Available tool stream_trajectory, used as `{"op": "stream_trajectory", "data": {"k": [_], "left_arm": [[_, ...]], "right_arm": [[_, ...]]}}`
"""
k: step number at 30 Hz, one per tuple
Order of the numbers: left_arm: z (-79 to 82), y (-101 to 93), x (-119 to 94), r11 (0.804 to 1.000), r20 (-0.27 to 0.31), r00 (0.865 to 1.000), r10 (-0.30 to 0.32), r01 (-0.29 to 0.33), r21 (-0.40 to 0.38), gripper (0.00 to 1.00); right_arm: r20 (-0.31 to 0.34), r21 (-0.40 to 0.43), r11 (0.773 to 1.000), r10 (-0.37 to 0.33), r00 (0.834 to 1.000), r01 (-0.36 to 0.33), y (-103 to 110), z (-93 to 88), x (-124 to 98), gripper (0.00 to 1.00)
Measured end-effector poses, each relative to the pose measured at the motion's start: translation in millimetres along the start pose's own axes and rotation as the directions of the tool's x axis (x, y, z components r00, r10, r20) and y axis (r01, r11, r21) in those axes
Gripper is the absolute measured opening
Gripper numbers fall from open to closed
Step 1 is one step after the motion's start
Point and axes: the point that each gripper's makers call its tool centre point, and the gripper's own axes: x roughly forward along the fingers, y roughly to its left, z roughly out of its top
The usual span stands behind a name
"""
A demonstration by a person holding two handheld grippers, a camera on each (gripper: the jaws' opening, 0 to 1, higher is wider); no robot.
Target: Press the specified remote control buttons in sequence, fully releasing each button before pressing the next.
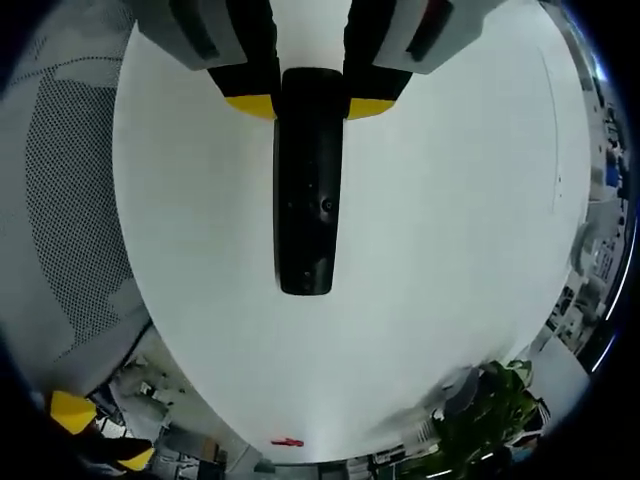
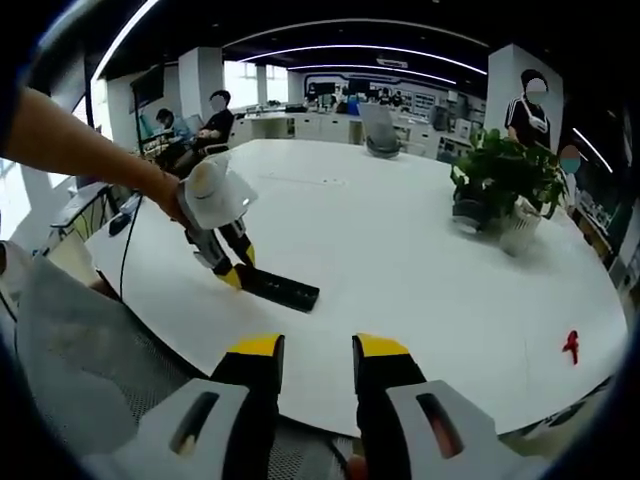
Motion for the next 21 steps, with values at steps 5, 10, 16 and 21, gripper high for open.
{"op": "stream_trajectory", "data": {"k": [5,10,16,21], "left_arm": [[-1.1,-8.0,-1,1.0,0.009,1.0,0.002,-0.002,-0.016,0.23],[-0.5,-19.4,-1,1.0,0.0,1.0,0.011,-0.011,-0.021,0.23],[0.5,-29.4,-1,0.999,-0.014,0.999,0.044,-0.044,0.009,0.23],[-0.6,-32.9,-1,0.999,-0.014,0.999,0.034,-0.034,-0.015,0.23]], "right_arm": [[0.0,-0.003,1.0,0.004,1.0,-0.004,1,-0.2,0,0.27],[-0.005,-0.003,1.0,0.007,1.0,-0.007,1,-1.3,0,0.27],[-0.004,-0.005,1.0,0.011,1.0,-0.011,2,-1.2,0,0.27],[-0.006,-0.008,1.0,0.017,1.0,-0.017,4,-1.5,0,0.27]]}}
